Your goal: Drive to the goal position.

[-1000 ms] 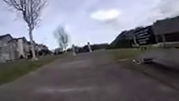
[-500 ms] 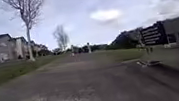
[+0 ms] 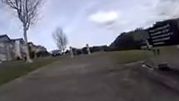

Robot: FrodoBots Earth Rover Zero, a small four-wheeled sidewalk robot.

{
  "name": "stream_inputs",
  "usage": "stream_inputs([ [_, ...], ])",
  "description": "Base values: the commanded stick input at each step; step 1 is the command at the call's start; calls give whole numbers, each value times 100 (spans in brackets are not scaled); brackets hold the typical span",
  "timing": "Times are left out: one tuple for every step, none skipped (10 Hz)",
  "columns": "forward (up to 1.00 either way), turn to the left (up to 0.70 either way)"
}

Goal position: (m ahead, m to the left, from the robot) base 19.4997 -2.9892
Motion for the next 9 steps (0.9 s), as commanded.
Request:
stream_inputs([
  [70, 3],
  [70, 23],
  [70, 35],
  [70, 35],
  [70, 35],
  [70, 35],
  [70, 35],
  [70, 34],
  [70, 30],
])
